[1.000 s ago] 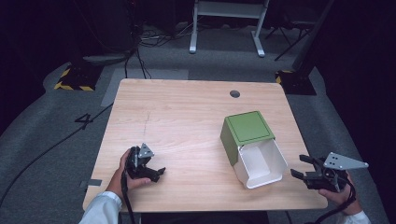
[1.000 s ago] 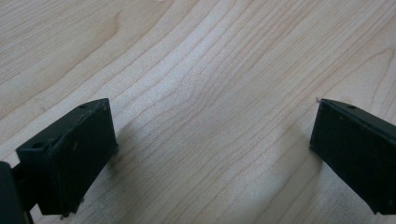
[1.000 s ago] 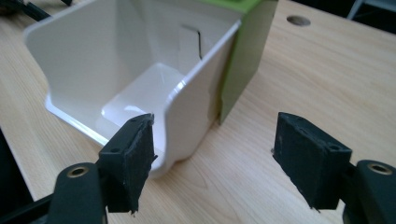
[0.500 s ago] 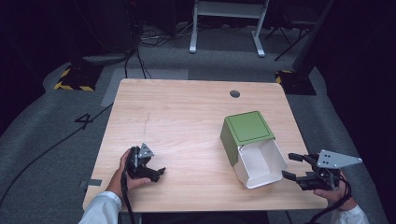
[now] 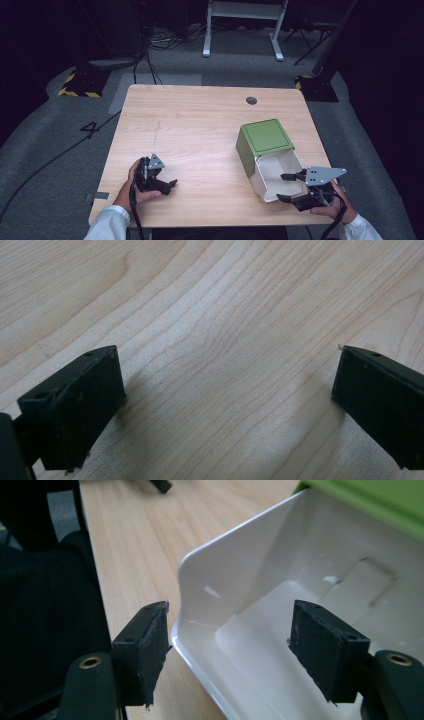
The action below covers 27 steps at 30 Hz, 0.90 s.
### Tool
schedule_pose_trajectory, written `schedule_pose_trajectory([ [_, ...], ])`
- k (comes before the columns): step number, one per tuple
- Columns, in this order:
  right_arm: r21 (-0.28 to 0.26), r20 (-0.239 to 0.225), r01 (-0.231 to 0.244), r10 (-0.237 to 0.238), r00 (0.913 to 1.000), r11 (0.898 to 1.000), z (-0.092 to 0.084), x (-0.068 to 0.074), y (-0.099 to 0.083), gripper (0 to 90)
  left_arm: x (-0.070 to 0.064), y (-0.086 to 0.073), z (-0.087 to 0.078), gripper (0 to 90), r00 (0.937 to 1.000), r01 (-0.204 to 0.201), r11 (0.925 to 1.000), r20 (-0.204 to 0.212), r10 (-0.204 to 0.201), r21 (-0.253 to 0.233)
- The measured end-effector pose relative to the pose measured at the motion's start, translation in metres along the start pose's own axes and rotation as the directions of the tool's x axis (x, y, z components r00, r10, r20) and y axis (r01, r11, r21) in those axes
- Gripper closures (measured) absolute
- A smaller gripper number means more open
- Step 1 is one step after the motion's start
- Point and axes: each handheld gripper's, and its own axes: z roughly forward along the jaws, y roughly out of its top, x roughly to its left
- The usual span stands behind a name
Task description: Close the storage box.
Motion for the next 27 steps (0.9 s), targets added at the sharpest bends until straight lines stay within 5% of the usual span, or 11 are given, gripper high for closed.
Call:
schedule_pose_trajectory([
  [11, 0.114, -0.062, 0.017, -0.010, 0.9980, 0.993, 0.042, 0.008, -0.014, 43.2, -0.001, 0.000, -0.001, 0.5, 0.9999, -0.014, 0.9999, 0.006, 0.014, 0.003],
  [18, 0.144, -0.066, 0.027, -0.018, 0.9977, 0.989, 0.050, 0.008, -0.019, 55.4, -0.001, 0.000, 0.000, 0.5, 0.9998, -0.015, 0.9999, 0.009, 0.015, 0.003],
  [27, 0.162, -0.038, 0.101, -0.096, 0.9946, 0.982, 0.051, 0.009, -0.018, 61.7, -0.001, 0.000, 0.000, 0.5, 0.9998, -0.016, 0.9999, 0.010, 0.016, 0.003],
])
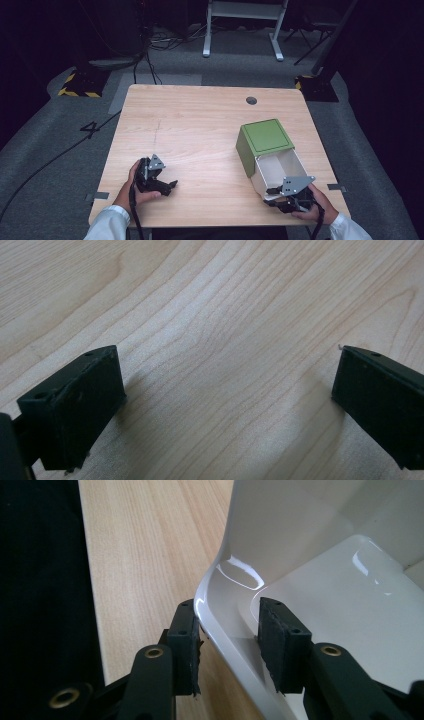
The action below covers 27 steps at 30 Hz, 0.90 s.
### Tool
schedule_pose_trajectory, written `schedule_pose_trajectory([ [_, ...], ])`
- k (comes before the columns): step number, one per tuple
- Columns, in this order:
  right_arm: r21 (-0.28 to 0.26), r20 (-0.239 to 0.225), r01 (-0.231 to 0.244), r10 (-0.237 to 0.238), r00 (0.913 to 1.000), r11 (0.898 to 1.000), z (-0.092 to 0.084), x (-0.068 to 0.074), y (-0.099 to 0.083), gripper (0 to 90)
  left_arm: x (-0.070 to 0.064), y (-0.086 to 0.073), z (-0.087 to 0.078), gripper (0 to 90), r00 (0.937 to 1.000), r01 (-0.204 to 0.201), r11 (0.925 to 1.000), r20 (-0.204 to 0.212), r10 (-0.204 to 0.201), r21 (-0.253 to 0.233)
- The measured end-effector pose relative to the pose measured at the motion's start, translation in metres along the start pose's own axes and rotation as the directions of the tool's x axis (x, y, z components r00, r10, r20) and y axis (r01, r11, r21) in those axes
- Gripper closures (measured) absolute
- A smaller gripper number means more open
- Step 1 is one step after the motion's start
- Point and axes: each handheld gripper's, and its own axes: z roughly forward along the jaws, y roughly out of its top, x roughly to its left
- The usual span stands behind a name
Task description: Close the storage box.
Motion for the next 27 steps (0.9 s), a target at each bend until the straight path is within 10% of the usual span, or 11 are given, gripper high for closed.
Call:
schedule_pose_trajectory([
  [27, -0.024, 0.037, -0.078, 0.078, 0.9962, 0.997, 0.016, -0.054, 0.020, 59.4, 0.000, 0.000, 0.000, 0.5, 1.0000, 0.000, 1.0000, 0.002, 0.000, -0.002],
])
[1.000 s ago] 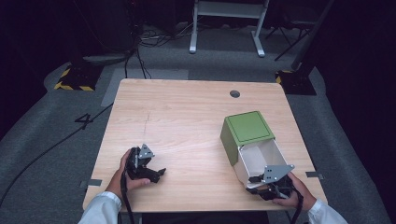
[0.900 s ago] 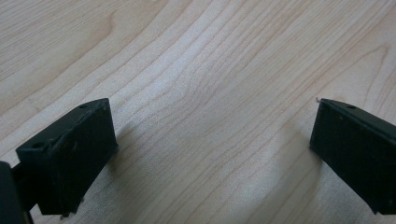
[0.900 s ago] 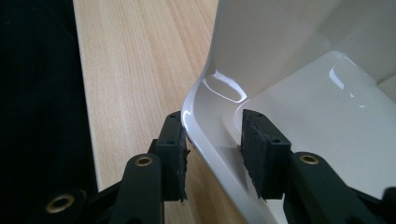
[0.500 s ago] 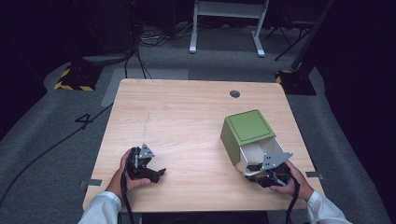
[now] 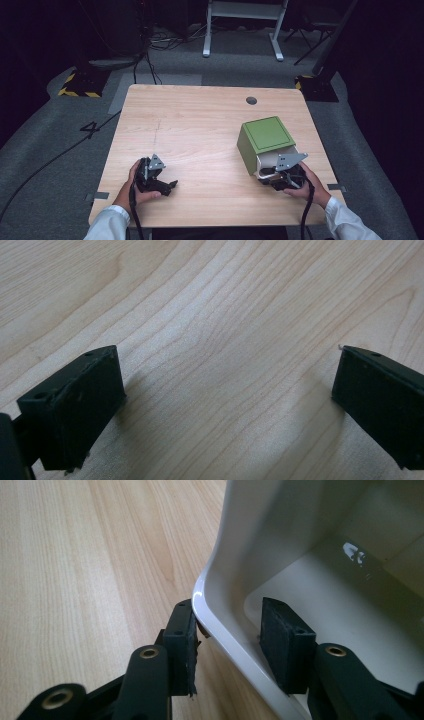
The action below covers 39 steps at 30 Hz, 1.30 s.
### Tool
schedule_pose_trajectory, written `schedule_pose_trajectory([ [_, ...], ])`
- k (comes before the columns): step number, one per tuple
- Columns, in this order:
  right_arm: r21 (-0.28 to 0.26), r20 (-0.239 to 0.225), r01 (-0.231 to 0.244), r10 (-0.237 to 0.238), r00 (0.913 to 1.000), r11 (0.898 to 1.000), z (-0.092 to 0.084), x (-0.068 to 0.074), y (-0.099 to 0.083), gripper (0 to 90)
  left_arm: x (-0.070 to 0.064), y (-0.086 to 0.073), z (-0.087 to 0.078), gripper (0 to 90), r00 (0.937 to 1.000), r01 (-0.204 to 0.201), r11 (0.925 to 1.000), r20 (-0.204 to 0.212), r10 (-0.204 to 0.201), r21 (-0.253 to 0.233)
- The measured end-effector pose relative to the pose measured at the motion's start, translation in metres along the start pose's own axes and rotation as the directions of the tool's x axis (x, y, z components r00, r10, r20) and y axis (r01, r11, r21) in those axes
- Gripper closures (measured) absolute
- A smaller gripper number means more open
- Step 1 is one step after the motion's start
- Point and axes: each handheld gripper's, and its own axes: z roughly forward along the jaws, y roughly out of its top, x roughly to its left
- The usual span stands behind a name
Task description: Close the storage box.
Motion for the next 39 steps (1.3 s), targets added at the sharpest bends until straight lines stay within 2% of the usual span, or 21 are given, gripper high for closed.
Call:
schedule_pose_trajectory([
  [10, -0.001, 0.028, -0.007, 0.007, 0.9996, 1.000, 0.007, -0.010, 0.006, 58.7, 0.000, 0.000, 0.000, 0.4, 1.0000, -0.002, 1.0000, 0.002, 0.002, 0.000],
  [12, -0.004, 0.043, -0.005, 0.005, 0.9991, 1.000, 0.008, -0.013, 0.007, 58.0, 0.001, 0.000, 0.000, 0.5, 0.9999, -0.012, 0.9999, 0.001, 0.012, 0.002],
  [19, 0.004, 0.063, -0.037, 0.036, 0.9974, 0.999, 0.014, -0.025, 0.012, 53.6, 0.001, 0.001, 0.000, 0.4, 0.9999, -0.013, 0.9999, 0.001, 0.013, 0.003],
  [26, 0.005, 0.080, -0.041, 0.041, 0.9959, 0.999, 0.017, -0.030, 0.014, 52.5, 0.001, 0.001, 0.000, 0.4, 0.9999, -0.013, 0.9999, 0.002, 0.013, 0.002],
  [33, 0.006, 0.099, -0.049, 0.048, 0.9939, 0.999, 0.015, -0.029, 0.014, 47.0, 0.001, 0.001, 0.000, 0.4, 0.9999, -0.013, 0.9999, 0.002, 0.013, 0.002],
  [35, -0.012, 0.095, -0.049, 0.050, 0.9942, 0.999, 0.010, -0.027, 0.014, 45.0, 0.001, 0.001, 0.000, 0.4, 0.9999, -0.013, 0.9999, 0.001, 0.013, 0.003],
  [39, -0.008, 0.102, -0.033, 0.034, 0.9942, 0.999, 0.006, -0.024, 0.014, 42.6, 0.001, 0.001, 0.000, 0.4, 0.9999, -0.013, 0.9999, 0.002, 0.013, 0.002],
])
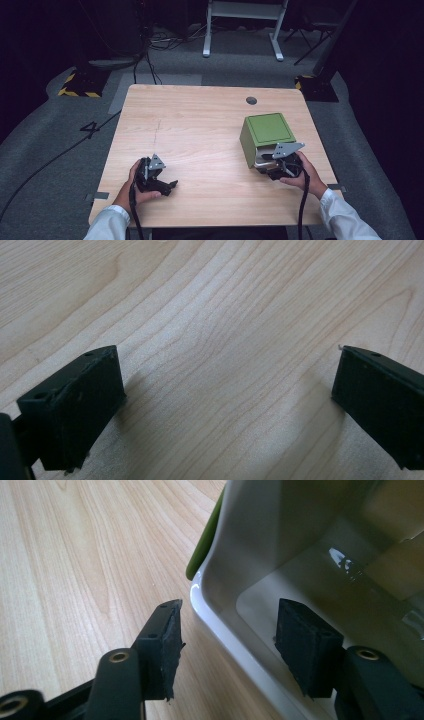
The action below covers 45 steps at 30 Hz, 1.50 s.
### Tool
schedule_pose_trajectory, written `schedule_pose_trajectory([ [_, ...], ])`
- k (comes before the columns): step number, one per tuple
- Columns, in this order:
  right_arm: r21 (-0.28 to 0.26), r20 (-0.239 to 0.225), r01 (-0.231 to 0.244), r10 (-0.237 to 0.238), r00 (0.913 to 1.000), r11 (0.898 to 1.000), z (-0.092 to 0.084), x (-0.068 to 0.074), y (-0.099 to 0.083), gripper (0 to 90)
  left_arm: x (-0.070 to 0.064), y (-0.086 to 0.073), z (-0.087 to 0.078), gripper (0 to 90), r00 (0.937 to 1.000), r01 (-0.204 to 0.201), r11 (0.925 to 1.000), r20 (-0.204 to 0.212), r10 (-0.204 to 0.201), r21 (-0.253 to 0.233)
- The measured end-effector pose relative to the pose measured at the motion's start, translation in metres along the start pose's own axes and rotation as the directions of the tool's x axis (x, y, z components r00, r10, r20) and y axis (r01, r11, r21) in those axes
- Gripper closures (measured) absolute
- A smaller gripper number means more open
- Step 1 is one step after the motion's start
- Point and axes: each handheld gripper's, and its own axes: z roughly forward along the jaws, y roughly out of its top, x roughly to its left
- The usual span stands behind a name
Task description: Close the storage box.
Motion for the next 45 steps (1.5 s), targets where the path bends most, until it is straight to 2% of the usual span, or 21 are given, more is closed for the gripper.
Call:
schedule_pose_trajectory([
  [7, 0.005, 0.020, 0.033, -0.033, 0.9993, 0.999, -0.007, 0.005, 0.001, 37.3, 0.000, 0.000, 0.000, 0.3, 1.0000, 0.003, 1.0000, 0.005, -0.003, 0.001],
  [13, -0.003, 0.054, 0.061, -0.061, 0.9967, 0.998, -0.022, 0.010, -0.002, 32.1, 0.000, 0.000, 0.000, 0.3, 1.0000, 0.003, 1.0000, 0.005, -0.003, 0.001],
  [25, -0.037, 0.097, 0.056, -0.053, 0.9939, 0.998, -0.051, 0.012, -0.019, 28.8, 0.000, 0.000, 0.000, 0.3, 1.0000, 0.004, 1.0000, 0.005, -0.004, 0.001],
  [38, -0.064, 0.127, -0.003, 0.011, 0.9919, 0.998, -0.080, 0.008, -0.052, 28.1, 0.000, 0.000, 0.000, 0.3, 1.0000, 0.004, 1.0000, 0.005, -0.004, 0.001],
  [41, -0.060, 0.139, -0.020, 0.028, 0.9899, 0.998, -0.082, 0.006, -0.059, 27.4, 0.000, 0.000, 0.001, 0.3, 1.0000, 0.004, 1.0000, 0.006, -0.004, 0.000],
  [45, -0.040, 0.178, -0.043, 0.049, 0.9828, 0.998, -0.083, 0.002, -0.072, 26.3, 0.000, 0.000, 0.000, 0.3, 1.0000, 0.004, 1.0000, 0.005, -0.004, 0.001],
])
